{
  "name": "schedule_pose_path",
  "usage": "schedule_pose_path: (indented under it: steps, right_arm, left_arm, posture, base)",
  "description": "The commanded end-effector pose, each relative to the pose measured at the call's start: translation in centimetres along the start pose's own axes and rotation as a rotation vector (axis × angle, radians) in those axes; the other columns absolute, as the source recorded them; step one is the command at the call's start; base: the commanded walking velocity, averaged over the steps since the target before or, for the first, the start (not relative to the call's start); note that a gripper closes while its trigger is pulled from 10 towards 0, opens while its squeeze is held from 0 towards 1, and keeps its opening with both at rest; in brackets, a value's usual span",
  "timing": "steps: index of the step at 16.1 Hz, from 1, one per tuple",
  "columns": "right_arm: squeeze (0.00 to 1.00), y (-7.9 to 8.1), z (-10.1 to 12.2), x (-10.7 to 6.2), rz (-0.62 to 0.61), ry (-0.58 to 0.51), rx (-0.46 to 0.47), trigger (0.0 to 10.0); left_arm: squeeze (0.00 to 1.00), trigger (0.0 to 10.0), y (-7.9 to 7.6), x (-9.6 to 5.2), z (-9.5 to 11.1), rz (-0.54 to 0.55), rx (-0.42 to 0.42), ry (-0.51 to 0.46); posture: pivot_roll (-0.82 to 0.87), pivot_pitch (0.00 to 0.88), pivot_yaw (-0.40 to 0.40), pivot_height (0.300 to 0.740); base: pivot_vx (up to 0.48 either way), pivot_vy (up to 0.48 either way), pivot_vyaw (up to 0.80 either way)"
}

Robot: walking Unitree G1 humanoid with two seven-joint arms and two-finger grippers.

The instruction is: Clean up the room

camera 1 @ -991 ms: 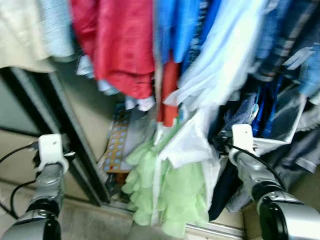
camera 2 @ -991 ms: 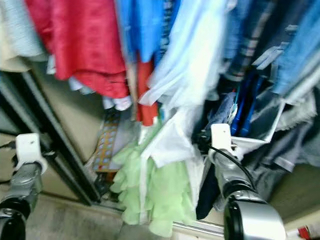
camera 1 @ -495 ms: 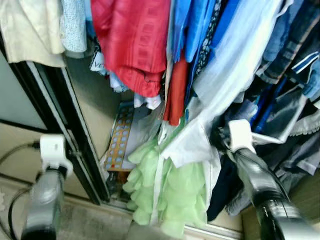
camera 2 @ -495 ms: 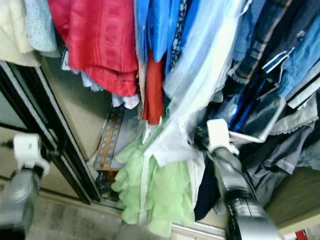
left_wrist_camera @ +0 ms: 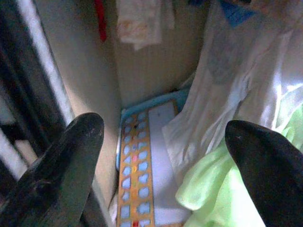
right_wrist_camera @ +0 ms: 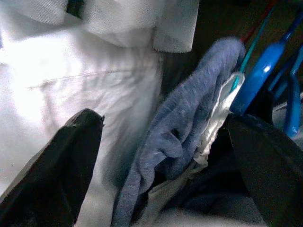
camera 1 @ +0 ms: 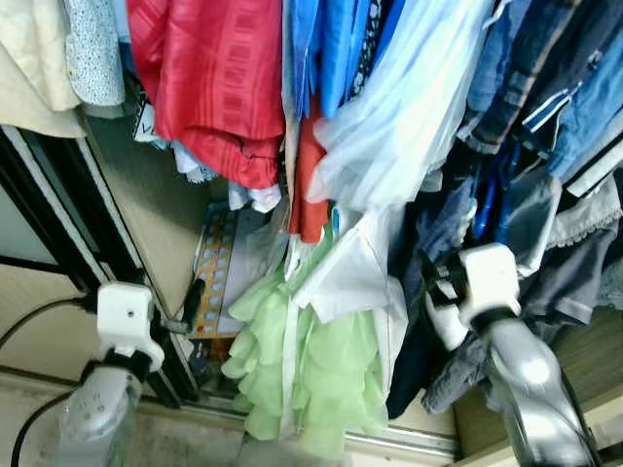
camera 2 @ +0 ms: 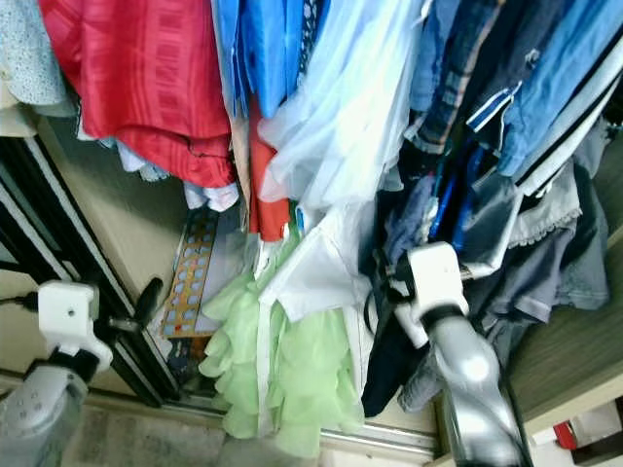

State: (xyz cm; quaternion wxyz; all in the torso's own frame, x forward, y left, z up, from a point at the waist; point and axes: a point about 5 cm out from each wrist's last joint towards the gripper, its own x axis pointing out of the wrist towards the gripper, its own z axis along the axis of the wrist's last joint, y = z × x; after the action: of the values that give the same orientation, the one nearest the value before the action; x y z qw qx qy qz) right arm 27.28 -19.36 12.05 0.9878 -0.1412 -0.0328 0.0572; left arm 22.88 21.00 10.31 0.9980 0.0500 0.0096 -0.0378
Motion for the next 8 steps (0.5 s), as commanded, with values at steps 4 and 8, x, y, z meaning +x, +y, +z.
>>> schedule_pose_path:
  steps: [4,8]
  right_arm:
    - [0.00,0.8,-3.0,-4.0,0.017,0.149,0.027,10.0]
    - [0.00,-0.3,-2.2,-7.4,-0.071,0.168,0.019,10.0]
  left_arm:
    - [0.00,10.0,-0.6,0.4,0.9,0.025,-0.003,-0.011]
    - [0.00,10.0,-0.2,-2.1,0.4,0.023,-0.017,0.030]
  posture:
    - [0.03,0.000,-0.056,0.740]
    - [0.00,0.000,-0.030,0.740]
  base:
    - [0.000,0.000,0.00]
    - [0.000,0.000,0.00]
